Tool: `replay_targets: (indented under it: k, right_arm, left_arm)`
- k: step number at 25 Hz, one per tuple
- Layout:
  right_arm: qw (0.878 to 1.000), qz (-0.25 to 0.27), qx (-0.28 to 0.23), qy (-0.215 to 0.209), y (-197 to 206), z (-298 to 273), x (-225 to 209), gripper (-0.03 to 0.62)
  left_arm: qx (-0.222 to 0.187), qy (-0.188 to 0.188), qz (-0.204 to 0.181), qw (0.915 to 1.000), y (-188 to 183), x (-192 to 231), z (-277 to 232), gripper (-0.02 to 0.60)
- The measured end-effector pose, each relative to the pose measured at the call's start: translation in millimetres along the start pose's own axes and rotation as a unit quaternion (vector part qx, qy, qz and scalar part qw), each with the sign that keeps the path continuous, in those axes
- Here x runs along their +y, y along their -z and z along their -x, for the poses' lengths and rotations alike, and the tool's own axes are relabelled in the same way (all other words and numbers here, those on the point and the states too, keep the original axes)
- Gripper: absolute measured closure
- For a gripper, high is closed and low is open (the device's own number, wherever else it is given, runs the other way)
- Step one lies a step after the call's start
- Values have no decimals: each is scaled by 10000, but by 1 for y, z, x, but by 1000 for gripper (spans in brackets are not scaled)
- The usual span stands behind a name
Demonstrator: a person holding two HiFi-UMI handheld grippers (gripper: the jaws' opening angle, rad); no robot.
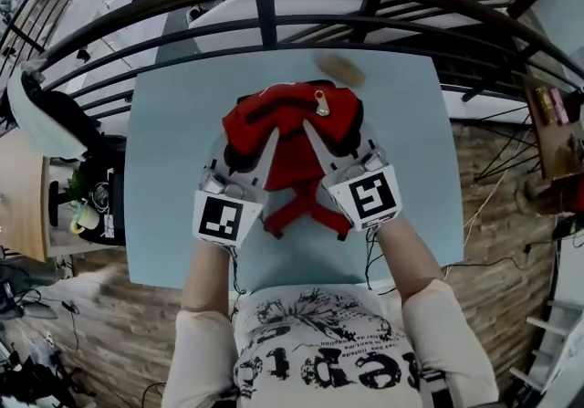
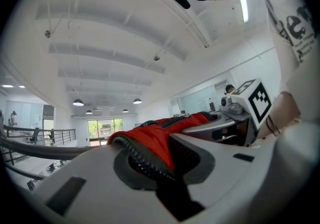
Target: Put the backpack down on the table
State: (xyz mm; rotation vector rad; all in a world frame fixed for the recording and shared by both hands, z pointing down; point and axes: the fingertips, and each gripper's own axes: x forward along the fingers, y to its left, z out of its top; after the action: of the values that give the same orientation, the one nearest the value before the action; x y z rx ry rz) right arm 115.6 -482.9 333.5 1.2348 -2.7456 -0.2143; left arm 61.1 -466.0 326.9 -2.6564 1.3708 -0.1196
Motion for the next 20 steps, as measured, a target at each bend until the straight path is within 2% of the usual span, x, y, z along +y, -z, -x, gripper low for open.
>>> replay_targets:
  k: [7,12,17,20]
  right_arm:
    - [9995,-226,195,137,41,-39,-12,511]
    - [9974,-463,553,29,80,-43,1,508]
    - [9970,-522,563,64,98,-45,5,503]
    - [9958,-589,695,15,117,-44,12,499]
  left_arm:
    - [181,51,238,9995,46,26,-27,514]
    - [196,43,371,9991,85,25,-24,514]
    - [425,64,718,9965,103,22,-21,514]
    - [385,34,860,9955,123,19,-19,513]
